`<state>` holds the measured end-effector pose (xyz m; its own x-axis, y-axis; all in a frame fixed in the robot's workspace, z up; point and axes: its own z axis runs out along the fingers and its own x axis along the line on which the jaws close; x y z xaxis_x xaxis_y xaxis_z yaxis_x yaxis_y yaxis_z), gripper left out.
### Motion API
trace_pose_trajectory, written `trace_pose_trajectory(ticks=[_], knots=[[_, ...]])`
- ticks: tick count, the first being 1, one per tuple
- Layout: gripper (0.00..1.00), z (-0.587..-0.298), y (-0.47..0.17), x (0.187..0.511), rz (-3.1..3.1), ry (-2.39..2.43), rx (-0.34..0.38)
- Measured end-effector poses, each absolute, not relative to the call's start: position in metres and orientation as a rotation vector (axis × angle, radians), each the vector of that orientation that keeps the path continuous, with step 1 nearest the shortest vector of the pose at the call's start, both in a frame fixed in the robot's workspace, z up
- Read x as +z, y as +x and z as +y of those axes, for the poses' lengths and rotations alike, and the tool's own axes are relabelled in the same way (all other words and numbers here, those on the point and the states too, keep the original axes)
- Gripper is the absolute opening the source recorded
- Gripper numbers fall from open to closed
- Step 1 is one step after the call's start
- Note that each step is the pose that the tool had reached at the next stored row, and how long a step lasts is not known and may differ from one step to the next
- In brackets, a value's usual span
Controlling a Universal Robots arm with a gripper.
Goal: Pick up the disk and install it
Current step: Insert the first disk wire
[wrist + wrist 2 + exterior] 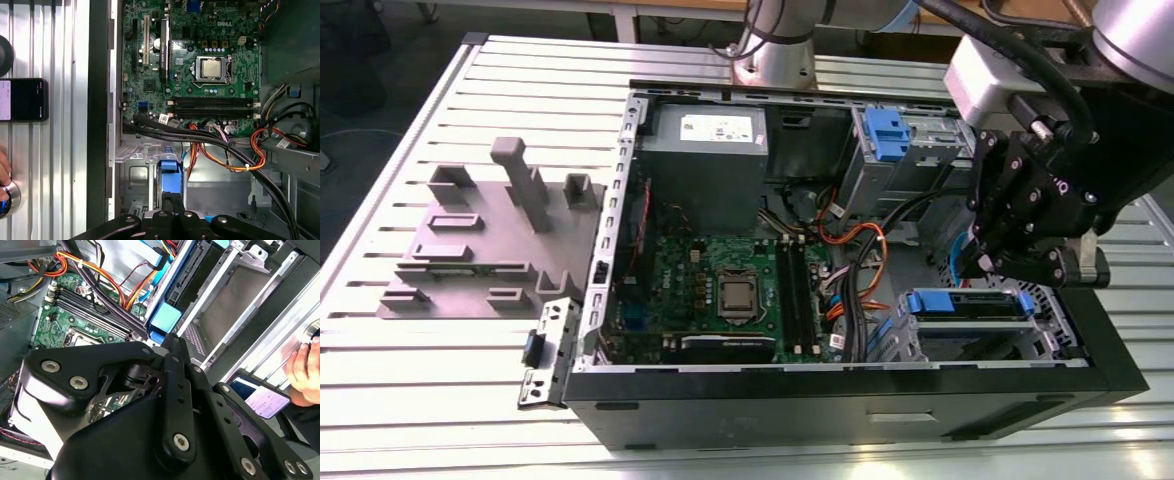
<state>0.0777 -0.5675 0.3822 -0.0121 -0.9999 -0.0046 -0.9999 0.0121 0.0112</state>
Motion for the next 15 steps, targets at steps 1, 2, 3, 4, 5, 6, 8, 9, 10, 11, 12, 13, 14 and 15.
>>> trace_pose_trajectory(ticks=[1, 2, 3, 4, 5, 6, 8, 9, 10, 11, 12, 13, 14, 15], knots=[[0.11, -0.5675, 0.0777, 0.3821, -2.232, 2.205, -0.018], [0.11, -0.5675, 0.0777, 0.3821, -2.232, 2.205, -0.018], [0.11, -0.5675, 0.0776, 0.3821, -2.232, 2.205, -0.018], [0.11, -0.5675, 0.0777, 0.3821, -2.232, 2.205, -0.018], [0.11, -0.5675, 0.0777, 0.3821, -2.232, 2.205, -0.018], [0.11, -0.5675, 0.0777, 0.3821, -2.232, 2.205, -0.018], [0.11, -0.5675, 0.0777, 0.382, -2.232, 2.205, -0.018], [0.11, -0.5675, 0.0777, 0.382, -2.232, 2.205, -0.018], [0.11, -0.5675, 0.0777, 0.382, -2.232, 2.205, -0.018], [0.11, -0.5675, 0.0781, 0.3819, -2.231, 2.205, -0.018], [0.11, -0.5675, 0.0787, 0.3818, -2.232, 2.205, -0.018], [0.11, -0.5676, 0.0798, 0.3819, -2.232, 2.205, -0.018], [0.11, -0.5675, 0.081, 0.382, -2.232, 2.205, -0.018], [0.11, -0.5675, 0.0825, 0.382, -2.232, 2.205, -0.018]])
